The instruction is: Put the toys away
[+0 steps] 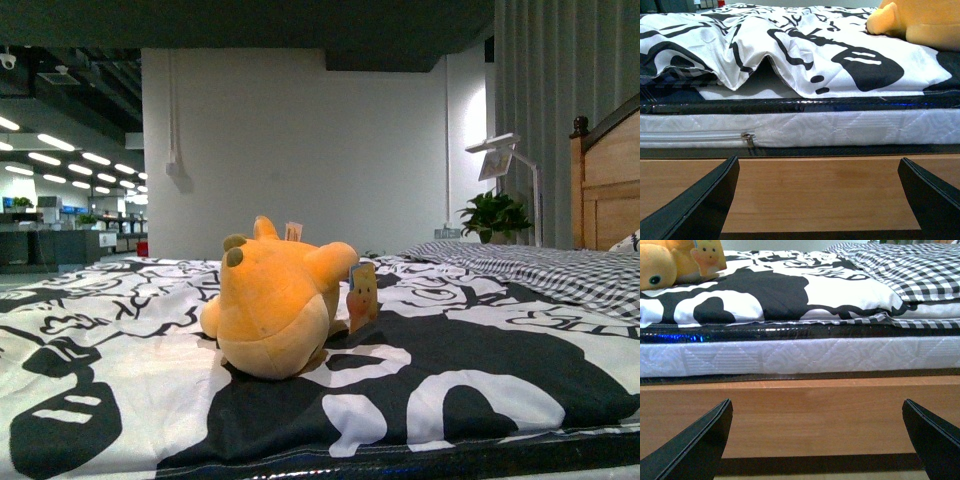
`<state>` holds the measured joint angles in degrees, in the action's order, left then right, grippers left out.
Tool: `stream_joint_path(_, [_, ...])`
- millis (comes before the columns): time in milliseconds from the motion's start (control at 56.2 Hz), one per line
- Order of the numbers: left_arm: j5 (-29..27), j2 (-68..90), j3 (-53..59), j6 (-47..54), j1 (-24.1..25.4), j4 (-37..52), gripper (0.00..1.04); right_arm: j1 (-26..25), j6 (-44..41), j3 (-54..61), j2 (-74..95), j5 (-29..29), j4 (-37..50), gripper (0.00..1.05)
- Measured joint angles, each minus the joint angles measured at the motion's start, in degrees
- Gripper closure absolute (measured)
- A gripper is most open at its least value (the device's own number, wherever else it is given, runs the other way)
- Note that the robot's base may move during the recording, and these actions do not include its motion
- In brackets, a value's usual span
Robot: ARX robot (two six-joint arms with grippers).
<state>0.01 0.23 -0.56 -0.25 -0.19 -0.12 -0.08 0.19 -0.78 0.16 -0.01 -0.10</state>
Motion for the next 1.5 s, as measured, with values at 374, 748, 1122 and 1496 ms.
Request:
stream_joint_path(374, [0.00,0.00,0.00,0.00,0.00,0.00,0.06,0.00,0.00,0.00,0.00,-0.02,0.00,0.02])
stream_joint_path(748, [0.07,0.00,0.00,0.00,0.00,0.00,0.06,0.02,0.00,0.00,0.00,0.07,0.00,0.02])
stream_joint_path(1122, [-0.02,-0.04,0.00,0.00,0.00,0.00,0.06,0.00,0.00,0.00,-0.04,0.02,0.02,0.02])
stream_joint_path(1496, [-0.17,-0.13,0.00,0.00,0.04,0.00,0.06,-0.04,0.00,0.00,0.04,-0.39,0.00,0.02])
